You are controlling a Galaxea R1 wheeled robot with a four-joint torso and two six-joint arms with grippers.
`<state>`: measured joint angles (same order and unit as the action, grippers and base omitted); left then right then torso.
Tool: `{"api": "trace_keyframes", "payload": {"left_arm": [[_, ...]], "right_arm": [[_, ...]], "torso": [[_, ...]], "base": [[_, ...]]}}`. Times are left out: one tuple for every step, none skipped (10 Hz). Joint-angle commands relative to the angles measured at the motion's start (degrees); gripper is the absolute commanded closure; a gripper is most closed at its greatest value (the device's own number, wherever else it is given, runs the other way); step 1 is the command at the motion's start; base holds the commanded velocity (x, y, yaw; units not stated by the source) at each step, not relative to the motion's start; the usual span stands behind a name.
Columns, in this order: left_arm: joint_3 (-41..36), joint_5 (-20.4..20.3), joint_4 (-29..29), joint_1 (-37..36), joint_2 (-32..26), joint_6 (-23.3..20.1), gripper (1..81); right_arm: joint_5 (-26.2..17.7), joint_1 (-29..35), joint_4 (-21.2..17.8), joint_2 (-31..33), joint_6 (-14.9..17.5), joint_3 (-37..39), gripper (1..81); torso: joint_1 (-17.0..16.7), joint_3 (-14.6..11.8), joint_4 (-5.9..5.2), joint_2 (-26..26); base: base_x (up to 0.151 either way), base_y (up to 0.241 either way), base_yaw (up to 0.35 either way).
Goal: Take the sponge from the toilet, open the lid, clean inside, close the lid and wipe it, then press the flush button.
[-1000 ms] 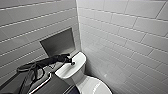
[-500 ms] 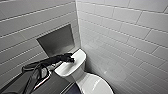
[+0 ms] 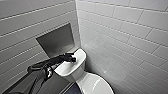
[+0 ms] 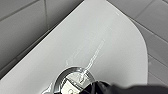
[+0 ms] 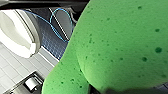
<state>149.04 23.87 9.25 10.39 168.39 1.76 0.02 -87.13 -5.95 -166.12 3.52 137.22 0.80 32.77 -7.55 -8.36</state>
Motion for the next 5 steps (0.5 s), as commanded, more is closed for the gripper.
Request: {"api": "trace_keyframes", "payload": {"left_arm": [[0.46,0.21,-0.38,-9.98,-0.94,0.00,81.1],[0.46,-0.05,-0.38,-9.99,-1.12,0.00,81.1],[0.46,-0.84,-0.38,-9.99,-1.47,0.00,81.1],[0.46,-0.93,-0.38,-9.99,-1.82,0.00,81.1],[0.46,-0.93,-0.38,-10.07,-2.09,0.00,81.1]], "right_arm": [[-5.21,-0.82,0.41,-0.11,0.08,-1.26,81.1],[-5.21,-0.82,0.41,-0.11,0.08,-1.17,81.1],[-5.21,-0.73,0.41,-0.11,0.08,-1.17,81.1],[-5.21,-0.73,0.41,-0.11,0.08,-1.26,81.1],[-5.21,-0.64,0.41,-0.11,0.08,-1.44,81.1]], "torso": [[0.00,0.00,0.00,0.00],[0.00,0.00,0.00,0.00],[0.00,0.00,0.00,0.00],[0.00,0.00,0.00,0.00],[0.00,0.00,0.00,0.00]], "base": [[0.000,0.000,0.000],[0.000,0.000,0.000],[0.000,0.000,0.000],[0.000,0.000,0.000],[0.000,0.000,0.000]]}}
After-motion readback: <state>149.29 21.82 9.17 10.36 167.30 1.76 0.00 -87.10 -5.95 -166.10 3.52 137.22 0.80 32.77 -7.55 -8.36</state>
